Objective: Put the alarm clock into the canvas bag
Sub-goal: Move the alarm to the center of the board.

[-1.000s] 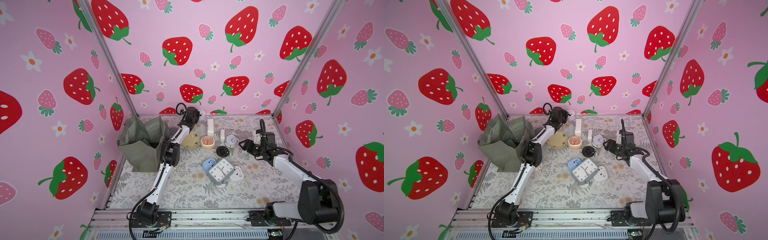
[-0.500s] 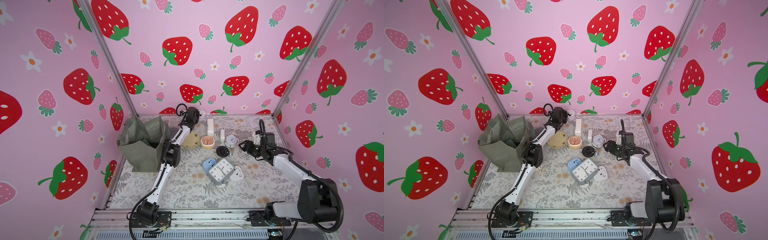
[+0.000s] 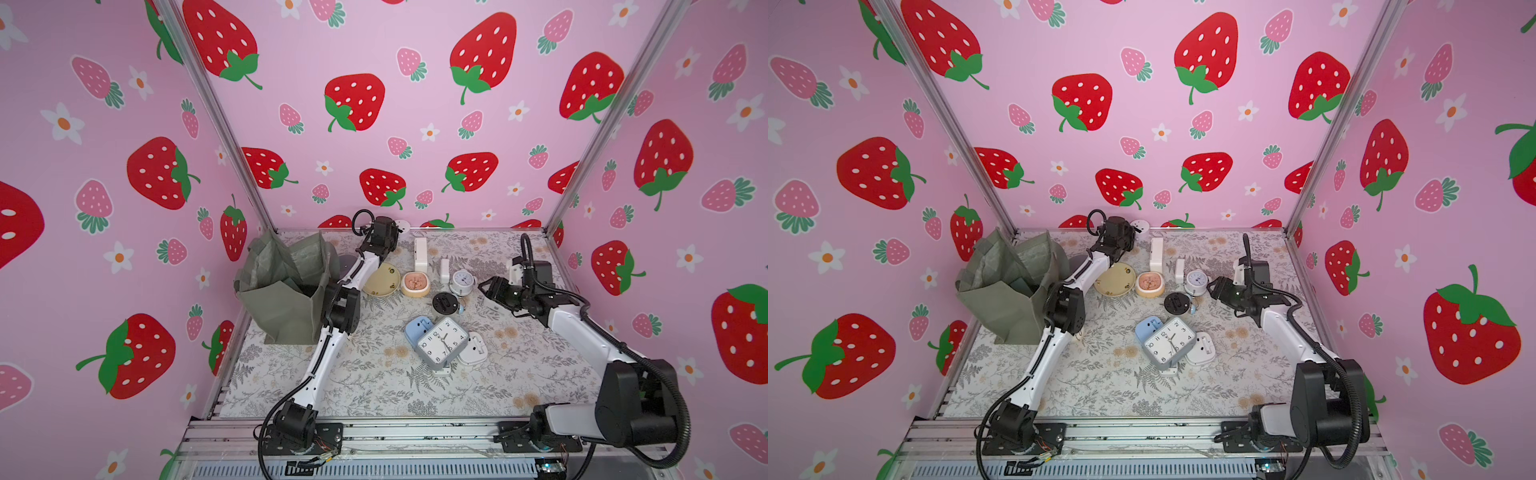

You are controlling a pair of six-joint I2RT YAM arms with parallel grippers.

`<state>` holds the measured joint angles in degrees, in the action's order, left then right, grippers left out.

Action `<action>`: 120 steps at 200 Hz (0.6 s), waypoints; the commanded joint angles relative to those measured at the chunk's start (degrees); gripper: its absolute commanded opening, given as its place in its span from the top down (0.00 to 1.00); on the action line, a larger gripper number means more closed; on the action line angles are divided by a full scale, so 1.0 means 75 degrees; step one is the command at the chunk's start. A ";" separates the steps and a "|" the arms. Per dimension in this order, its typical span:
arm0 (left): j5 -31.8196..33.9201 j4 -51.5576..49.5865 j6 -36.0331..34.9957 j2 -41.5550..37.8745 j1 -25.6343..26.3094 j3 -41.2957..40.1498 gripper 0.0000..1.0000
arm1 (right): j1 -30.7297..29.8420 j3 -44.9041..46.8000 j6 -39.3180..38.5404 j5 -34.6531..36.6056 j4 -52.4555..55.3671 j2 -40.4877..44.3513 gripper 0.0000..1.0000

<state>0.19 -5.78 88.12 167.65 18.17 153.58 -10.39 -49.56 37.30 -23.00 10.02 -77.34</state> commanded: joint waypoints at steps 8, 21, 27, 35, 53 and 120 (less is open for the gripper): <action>-0.0141 -0.1902 0.0010 -0.0632 -0.0022 -0.1191 1.00 | 0.0115 -0.0358 -0.0111 -0.0027 0.0165 0.0234 0.38; -0.0203 -0.2214 0.0013 -0.0865 -0.0055 -0.1489 1.00 | 0.0140 -0.0400 -0.0104 -0.0029 0.0178 0.0242 0.38; -0.0260 -0.2384 -0.0031 -0.0917 -0.0057 -0.1564 1.00 | 0.0152 -0.0419 -0.0104 -0.0038 0.0179 0.0248 0.38; -0.0320 -0.2647 -0.0096 -0.0995 -0.0069 -0.1605 1.00 | 0.0174 -0.0431 -0.0094 -0.0050 0.0184 0.0260 0.38; -0.0388 -0.2800 -0.0136 -0.1389 -0.0094 -0.2149 1.00 | 0.0195 -0.0441 -0.0064 -0.0043 0.0164 0.0303 0.38; -0.0678 -0.3106 -0.0505 -0.2878 -0.0207 -0.3819 1.00 | 0.0232 -0.0455 0.0078 0.0009 0.0044 0.0446 0.38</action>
<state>-3.75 -20.45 85.32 147.81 17.04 129.43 -9.15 -51.48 37.50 -23.03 10.44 -75.75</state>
